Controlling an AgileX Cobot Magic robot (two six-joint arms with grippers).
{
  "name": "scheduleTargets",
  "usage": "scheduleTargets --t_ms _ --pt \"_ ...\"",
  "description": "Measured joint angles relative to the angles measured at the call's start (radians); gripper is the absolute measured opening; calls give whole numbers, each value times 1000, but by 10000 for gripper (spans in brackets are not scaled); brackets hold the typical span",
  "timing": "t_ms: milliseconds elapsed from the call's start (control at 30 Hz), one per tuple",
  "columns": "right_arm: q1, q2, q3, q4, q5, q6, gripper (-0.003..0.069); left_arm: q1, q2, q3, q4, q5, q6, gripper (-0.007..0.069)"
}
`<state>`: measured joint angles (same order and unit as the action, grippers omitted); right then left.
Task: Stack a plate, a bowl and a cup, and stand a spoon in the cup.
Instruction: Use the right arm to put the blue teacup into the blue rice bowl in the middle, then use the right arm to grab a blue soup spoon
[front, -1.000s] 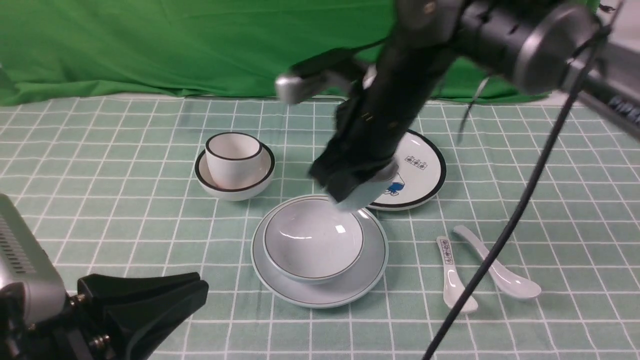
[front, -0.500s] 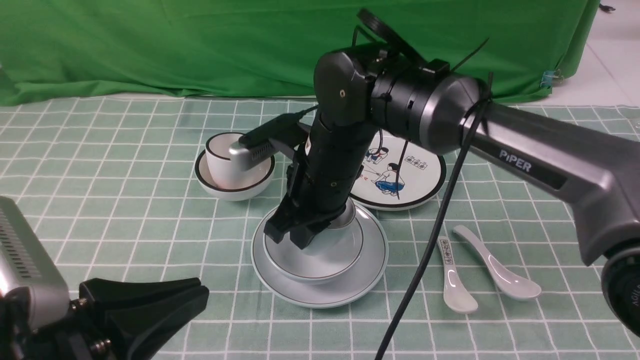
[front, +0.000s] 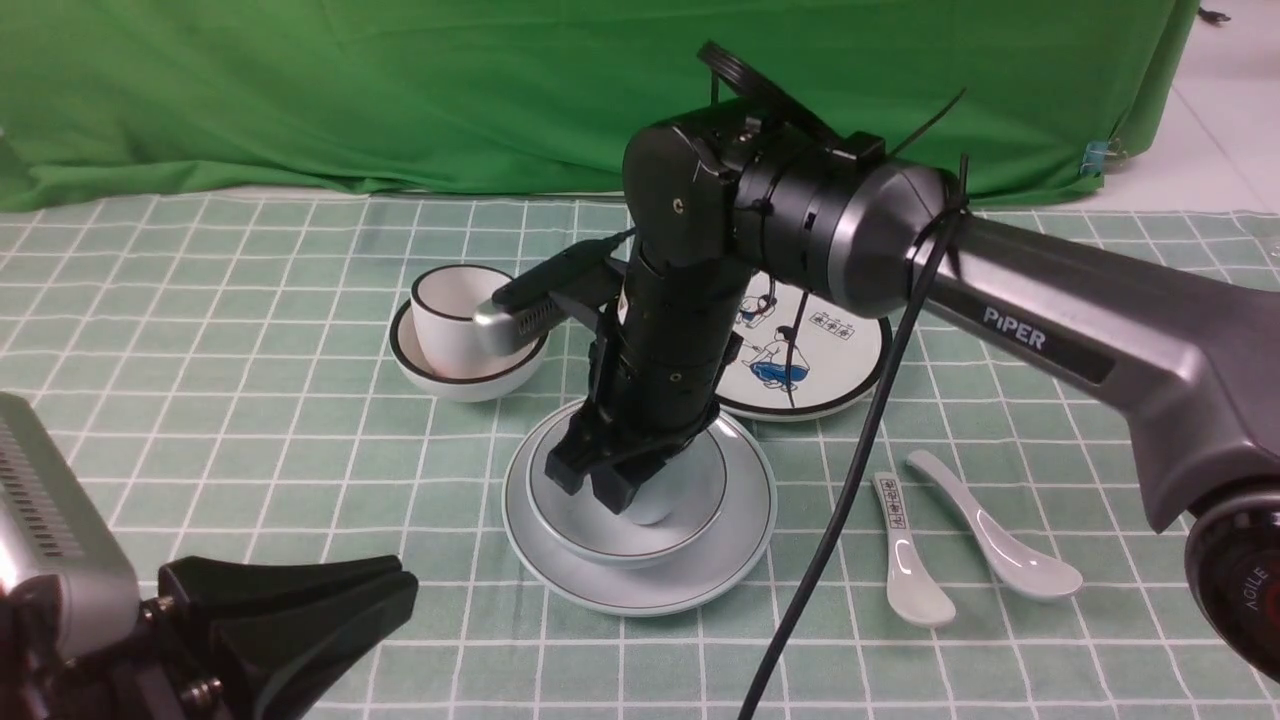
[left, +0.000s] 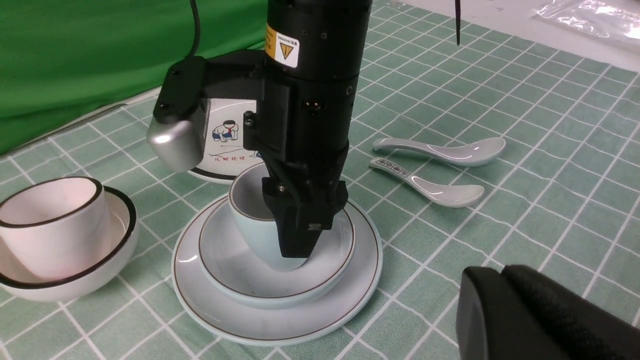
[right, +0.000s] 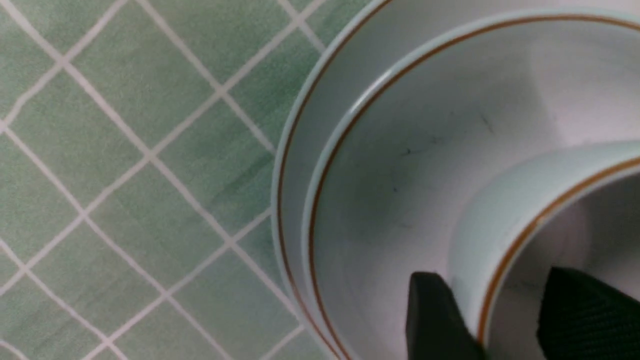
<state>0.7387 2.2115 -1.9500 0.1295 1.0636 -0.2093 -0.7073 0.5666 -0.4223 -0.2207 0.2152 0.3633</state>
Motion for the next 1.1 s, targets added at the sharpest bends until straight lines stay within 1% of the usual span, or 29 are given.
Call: scheduleTargets --t_ms 133,267,333,433,567,600,633,667,700,767,800,833,867,900,933,967,1033,1100 --pt "0 -24 -41 -2 62 17 366 0 0 0 0 0 0 9" --pt "0 -87 -97 -3 65 20 386 0 0 0 0 0 0 10" --pt "2 -157 -117 -12 66 20 388 0 0 0 0 0 0 10" --pt "2 -256 -106 -86 67 24 388 0 0 0 0 1 0 10" --pt "-5 -383 18 -274 66 75 381 0 0 0 0 2 0 10" --pt "-7 -390 28 -282 66 79 379 0 0 0 0 2 0 10" --pt "-34 -432 119 -321 65 108 358 0 0 0 0 2 0 10" --pt "-55 -447 167 -329 64 118 346 0 0 0 0 2 0 10" --pt "-101 -461 242 -326 63 126 326 0 0 0 0 2 0 10" --pt "-160 -463 353 -304 58 127 314 0 0 0 0 3 0 11" --pt "-206 -455 423 -282 34 120 310 0 0 0 0 3 0 11" --pt "-237 -447 463 -253 9 112 310 0 0 1 0 3 0 11" --pt "-244 -445 472 -253 3 110 310 0 0 1 0 3 0 11" --pt "-280 -432 511 -223 -33 92 311 0 0 1 0 4 0 11" --pt "-331 -409 550 -171 -86 54 328 0 0 1 0 4 0 11" --pt "-359 -396 563 -151 -108 37 342 0 0 1 0 4 0 11" --pt "-401 -361 571 -104 -156 -4 381 0 0 1 0 4 0 11" --pt "-435 -328 571 -58 -221 -71 421 0 0 1 0 4 1 11"
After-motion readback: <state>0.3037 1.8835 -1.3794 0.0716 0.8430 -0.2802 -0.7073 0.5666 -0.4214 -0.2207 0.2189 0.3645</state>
